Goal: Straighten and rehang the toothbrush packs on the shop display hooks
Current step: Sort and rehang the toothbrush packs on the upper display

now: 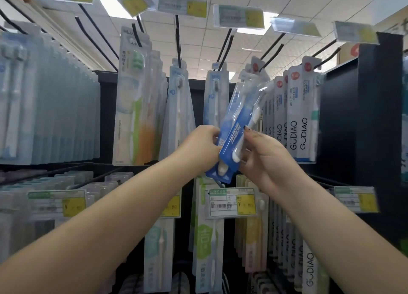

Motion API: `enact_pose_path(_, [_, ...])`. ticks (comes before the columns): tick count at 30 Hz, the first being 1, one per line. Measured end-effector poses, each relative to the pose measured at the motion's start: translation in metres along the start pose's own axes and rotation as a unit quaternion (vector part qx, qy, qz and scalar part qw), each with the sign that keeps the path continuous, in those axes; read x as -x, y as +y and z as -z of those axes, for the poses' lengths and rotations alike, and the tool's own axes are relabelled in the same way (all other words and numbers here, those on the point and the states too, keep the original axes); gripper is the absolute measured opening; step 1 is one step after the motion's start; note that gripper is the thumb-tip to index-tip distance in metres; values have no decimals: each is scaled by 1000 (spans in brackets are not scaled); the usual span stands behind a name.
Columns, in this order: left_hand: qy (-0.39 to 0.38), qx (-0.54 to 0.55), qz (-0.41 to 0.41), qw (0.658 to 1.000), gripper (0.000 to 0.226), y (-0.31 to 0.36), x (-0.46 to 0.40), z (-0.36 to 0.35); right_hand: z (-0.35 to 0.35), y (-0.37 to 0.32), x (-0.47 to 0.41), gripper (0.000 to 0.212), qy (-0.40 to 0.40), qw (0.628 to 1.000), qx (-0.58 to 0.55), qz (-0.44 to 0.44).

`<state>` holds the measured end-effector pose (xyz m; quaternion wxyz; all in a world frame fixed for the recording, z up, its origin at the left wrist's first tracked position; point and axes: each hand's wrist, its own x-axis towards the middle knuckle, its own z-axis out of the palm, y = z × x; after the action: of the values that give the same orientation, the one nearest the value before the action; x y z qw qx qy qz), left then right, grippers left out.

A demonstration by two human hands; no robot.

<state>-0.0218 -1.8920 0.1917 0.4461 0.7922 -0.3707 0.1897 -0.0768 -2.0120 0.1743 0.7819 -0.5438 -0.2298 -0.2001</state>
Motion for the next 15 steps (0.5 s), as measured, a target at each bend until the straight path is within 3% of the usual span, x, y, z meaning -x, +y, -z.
enact_pose_path(5, [-101,7,-16,995,46,5,3,5,6,1,-2,37,41,999,-10,6])
enact_pose_path(10, [-189,-56,-15,980,65,11,5,21,15,0,2,19,60,998,6,34])
enact_pose_path(12, [-158,-75,-2,985,63,9,0,22,15,0,1,15,74,996,8,43])
enact_pose_path(15, [-35,-93,-4,995,49,3,-12,17,16,2,0,12,92,994,12,61])
